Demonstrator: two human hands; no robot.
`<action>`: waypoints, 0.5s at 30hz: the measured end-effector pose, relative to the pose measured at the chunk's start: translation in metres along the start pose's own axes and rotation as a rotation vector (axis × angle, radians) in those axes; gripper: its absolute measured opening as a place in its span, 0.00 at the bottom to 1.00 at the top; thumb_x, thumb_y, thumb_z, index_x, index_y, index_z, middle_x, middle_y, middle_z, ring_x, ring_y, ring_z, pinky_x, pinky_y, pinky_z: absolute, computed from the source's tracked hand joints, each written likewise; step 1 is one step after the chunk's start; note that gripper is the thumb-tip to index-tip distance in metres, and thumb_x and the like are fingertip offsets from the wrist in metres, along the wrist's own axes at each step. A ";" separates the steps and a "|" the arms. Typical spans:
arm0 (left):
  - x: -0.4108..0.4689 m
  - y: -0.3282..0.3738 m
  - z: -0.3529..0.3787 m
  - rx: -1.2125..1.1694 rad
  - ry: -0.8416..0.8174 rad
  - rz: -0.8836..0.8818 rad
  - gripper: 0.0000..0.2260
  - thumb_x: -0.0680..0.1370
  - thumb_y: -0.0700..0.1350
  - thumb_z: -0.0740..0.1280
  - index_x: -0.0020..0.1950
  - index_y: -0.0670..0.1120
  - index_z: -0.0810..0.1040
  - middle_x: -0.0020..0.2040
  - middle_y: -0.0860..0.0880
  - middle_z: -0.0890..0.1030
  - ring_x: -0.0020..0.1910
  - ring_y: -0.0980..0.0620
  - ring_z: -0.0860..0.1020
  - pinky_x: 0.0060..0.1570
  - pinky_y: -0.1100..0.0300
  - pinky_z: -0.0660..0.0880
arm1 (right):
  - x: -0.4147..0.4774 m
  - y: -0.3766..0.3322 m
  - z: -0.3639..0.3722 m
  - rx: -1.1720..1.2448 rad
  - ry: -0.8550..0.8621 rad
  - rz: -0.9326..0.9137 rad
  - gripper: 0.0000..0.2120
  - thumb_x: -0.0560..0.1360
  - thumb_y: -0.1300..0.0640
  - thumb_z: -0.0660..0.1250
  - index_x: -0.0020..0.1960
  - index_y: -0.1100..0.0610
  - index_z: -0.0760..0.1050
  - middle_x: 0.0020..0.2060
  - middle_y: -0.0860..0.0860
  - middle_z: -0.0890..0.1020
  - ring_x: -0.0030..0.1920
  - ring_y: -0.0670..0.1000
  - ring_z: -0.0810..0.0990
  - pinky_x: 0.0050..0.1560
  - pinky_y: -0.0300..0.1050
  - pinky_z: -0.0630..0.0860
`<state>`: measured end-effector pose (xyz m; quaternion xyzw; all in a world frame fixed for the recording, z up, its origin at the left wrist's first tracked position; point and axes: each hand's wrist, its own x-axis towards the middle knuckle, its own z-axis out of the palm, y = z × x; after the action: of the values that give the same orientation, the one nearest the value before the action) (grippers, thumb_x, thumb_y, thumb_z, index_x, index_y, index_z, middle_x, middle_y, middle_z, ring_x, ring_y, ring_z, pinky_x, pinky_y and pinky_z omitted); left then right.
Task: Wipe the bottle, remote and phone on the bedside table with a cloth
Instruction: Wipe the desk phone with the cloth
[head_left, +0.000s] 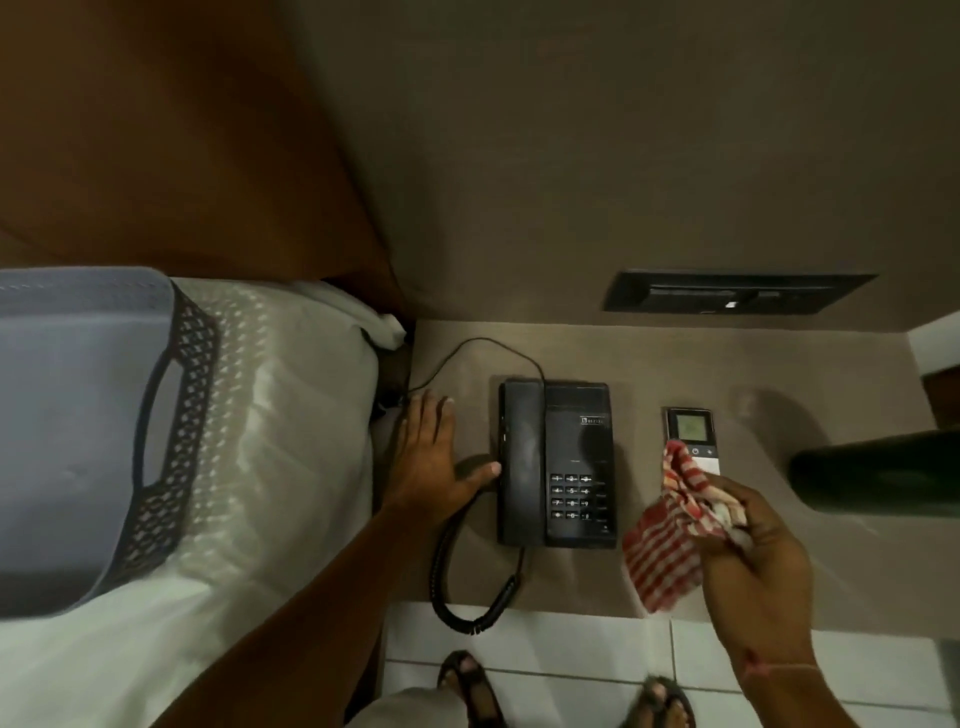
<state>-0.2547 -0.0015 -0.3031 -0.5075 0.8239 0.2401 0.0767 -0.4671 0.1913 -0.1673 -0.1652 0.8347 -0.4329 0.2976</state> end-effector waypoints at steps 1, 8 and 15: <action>0.001 -0.002 0.005 -0.001 0.005 0.002 0.51 0.69 0.75 0.56 0.82 0.46 0.47 0.83 0.43 0.46 0.81 0.43 0.40 0.79 0.42 0.47 | 0.003 -0.002 0.007 -0.022 0.004 -0.025 0.13 0.76 0.63 0.65 0.56 0.49 0.77 0.48 0.47 0.80 0.47 0.44 0.78 0.48 0.44 0.75; 0.009 -0.014 0.024 -0.033 0.028 0.027 0.56 0.65 0.81 0.53 0.82 0.47 0.48 0.83 0.43 0.44 0.81 0.44 0.40 0.78 0.43 0.40 | 0.032 -0.025 0.051 -0.376 0.002 -0.379 0.19 0.73 0.62 0.69 0.63 0.52 0.75 0.49 0.50 0.83 0.47 0.50 0.81 0.50 0.41 0.74; 0.016 -0.019 0.025 -0.080 0.054 0.033 0.60 0.61 0.84 0.52 0.82 0.48 0.47 0.83 0.43 0.43 0.81 0.46 0.38 0.76 0.46 0.35 | 0.086 -0.042 0.128 -0.822 -0.358 -0.793 0.30 0.68 0.68 0.69 0.68 0.51 0.73 0.68 0.51 0.73 0.67 0.52 0.72 0.63 0.46 0.71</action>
<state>-0.2490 -0.0093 -0.3373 -0.5029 0.8237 0.2602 0.0302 -0.4504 0.0412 -0.2207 -0.6362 0.7454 -0.1179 0.1607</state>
